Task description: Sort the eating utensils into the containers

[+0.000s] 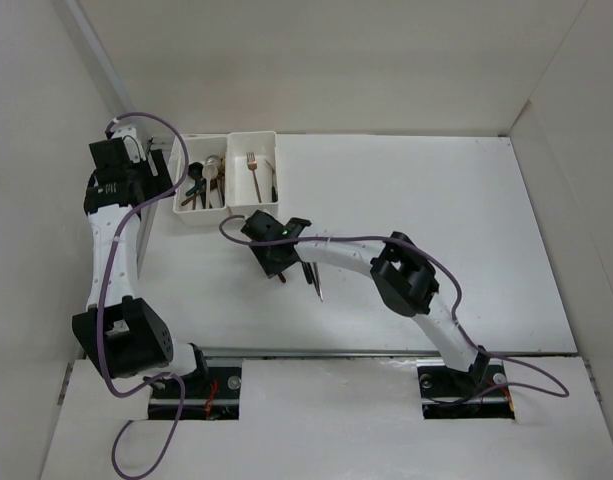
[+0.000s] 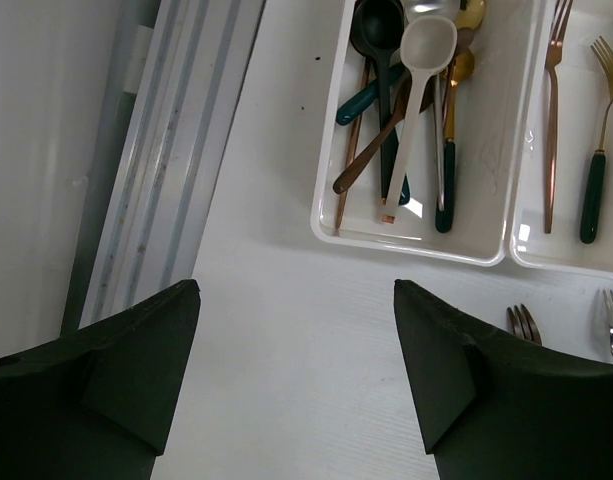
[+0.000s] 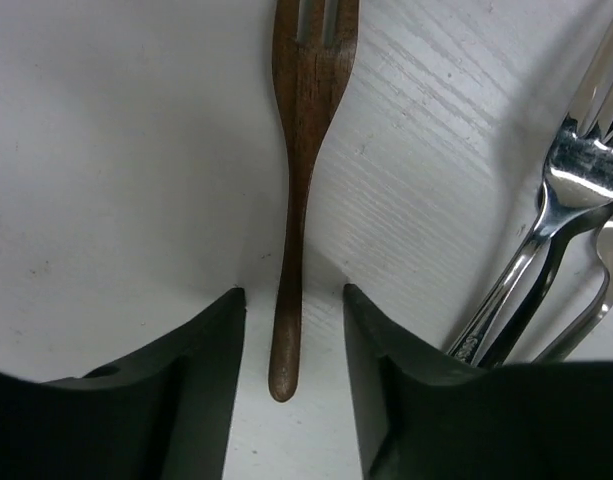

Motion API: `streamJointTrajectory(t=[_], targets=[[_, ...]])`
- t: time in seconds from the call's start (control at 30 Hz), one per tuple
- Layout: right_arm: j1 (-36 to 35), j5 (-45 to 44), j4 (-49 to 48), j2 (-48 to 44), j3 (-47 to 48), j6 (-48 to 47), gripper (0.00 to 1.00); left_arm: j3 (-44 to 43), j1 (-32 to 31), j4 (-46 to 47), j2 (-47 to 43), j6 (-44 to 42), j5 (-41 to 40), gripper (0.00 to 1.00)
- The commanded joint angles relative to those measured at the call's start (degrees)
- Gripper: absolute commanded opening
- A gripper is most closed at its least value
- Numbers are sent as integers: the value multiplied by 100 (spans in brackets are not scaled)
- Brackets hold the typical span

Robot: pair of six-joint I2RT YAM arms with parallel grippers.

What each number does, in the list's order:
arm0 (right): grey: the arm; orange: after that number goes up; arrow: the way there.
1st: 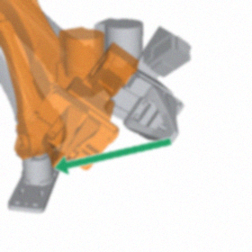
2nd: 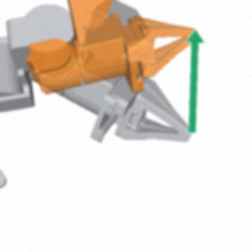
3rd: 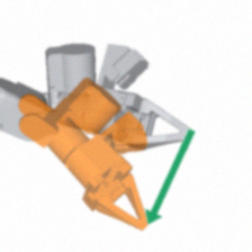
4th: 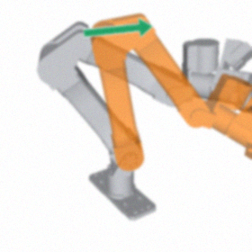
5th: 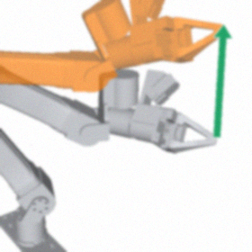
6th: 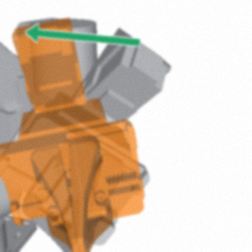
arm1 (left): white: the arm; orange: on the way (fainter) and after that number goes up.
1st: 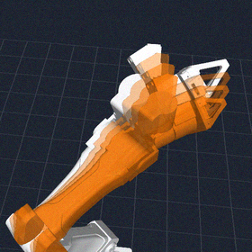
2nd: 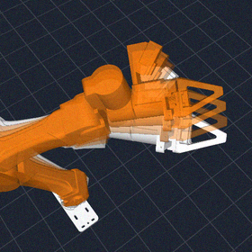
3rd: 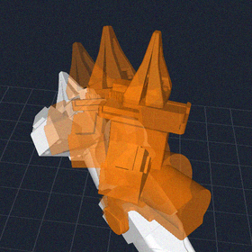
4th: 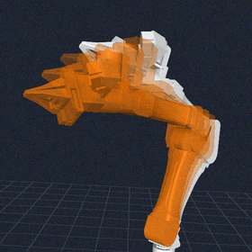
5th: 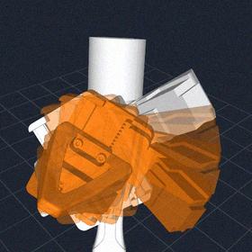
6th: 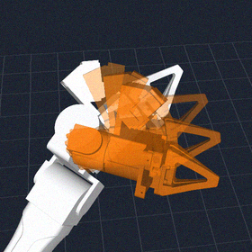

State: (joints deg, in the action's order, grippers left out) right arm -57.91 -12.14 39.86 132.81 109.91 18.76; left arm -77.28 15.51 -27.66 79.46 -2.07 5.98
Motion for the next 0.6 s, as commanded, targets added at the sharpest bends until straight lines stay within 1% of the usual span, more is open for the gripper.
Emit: streamJointTrajectory(t=[0.0, 0.03, 0.07, 0.13, 0.23, 0.33, 0.4, 0.47, 0.53, 0.57], targets=[[-63, -201, 268, 16, -337, 180, 47, -51, 22, 77, -141, -13, 26, 76], [-63, -201, 268, 16, -434, 180, 42, -51, 22, 77, -141, -13, 26, 76], [-63, -201, 268, 16, -531, 180, 32, -51, 22, 77, -141, -13, 26, 76], [-63, -148, 146, -44, -742, 180, 25, -51, 22, 77, -141, -13, 26, 76], [-63, -201, 40, -45, -901, 180, 0, -51, 22, 77, -141, -13, -44, 76], [-63, -175, -214, -247, -823, 5, 0, -51, 22, 77, -141, -13, -97, 76], [-63, -175, -302, -536, -673, -57, 0, -51, 22, 77, -141, -13, -97, 76], [-63, -420, -530, -808, -549, -136, 0, -51, 22, 77, -141, -13, -97, 76], [-63, -630, -750, -1283, -479, -136, 0, -51, 22, 77, -141, -13, -149, 76], [-63, -632, -1038, -1432, -427, -136, 0, -51, 75, 77, -141, -13, -150, 76]])
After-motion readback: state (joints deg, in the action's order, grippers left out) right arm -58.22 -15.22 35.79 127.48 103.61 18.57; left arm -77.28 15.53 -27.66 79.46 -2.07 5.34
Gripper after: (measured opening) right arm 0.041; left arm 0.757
